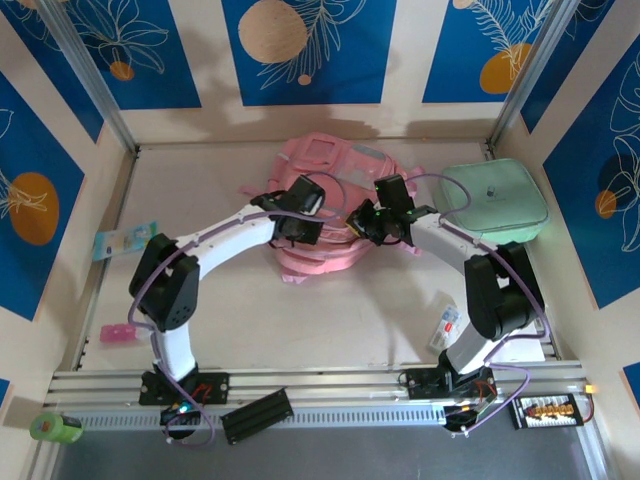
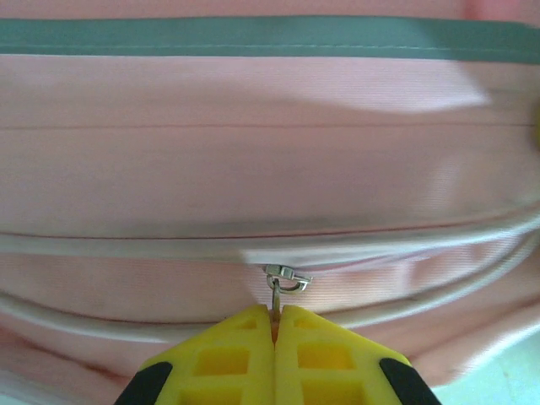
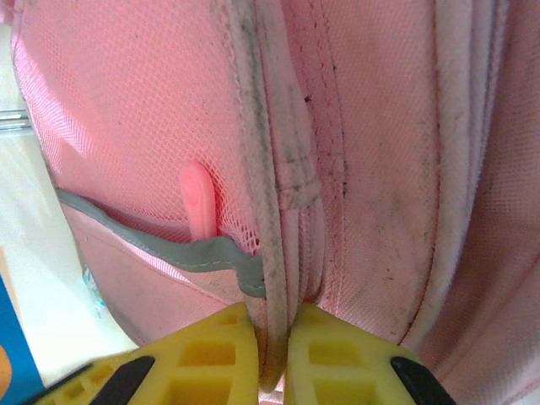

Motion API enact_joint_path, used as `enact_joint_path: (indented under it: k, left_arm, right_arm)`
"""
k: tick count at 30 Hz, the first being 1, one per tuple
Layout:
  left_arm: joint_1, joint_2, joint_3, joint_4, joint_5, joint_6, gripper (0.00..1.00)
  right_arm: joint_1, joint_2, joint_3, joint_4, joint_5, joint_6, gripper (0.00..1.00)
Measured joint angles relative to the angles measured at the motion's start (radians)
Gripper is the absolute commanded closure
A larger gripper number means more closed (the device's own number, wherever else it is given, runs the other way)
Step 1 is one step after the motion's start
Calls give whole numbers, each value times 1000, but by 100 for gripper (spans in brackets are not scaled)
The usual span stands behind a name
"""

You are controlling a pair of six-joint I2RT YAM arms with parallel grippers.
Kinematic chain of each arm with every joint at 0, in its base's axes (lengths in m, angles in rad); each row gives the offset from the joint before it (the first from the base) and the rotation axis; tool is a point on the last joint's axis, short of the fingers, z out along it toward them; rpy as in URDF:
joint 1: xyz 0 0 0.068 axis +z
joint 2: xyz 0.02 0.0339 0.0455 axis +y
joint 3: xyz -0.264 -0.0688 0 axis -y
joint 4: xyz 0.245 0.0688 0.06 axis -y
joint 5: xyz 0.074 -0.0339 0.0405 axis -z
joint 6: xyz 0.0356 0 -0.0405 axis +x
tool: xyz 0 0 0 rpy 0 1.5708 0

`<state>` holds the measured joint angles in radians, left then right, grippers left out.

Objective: Pack the student bag
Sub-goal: Unzip the student bag at the top-center of the table.

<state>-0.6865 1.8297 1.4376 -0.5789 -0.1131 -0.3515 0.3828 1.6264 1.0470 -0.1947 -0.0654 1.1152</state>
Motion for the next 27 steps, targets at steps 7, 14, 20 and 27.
enact_joint_path:
  k: [7, 14, 20, 27]
  left_arm:
    - [140, -8, -27, 5, 46, 45, 100]
    - [126, -56, -96, 65, 167, 66, 100]
    - [39, -90, -144, 93, 208, 62, 100]
    - [-54, -92, -103, 75, 230, 50, 100]
  right_arm:
    - [-41, -38, 0, -54, 24, -64, 90]
    - [-109, -39, 18, -99, 1, -196, 90]
    - [-184, -46, 18, -113, 6, -251, 52]
    - [-189, -254, -62, -139, 54, -68, 38]
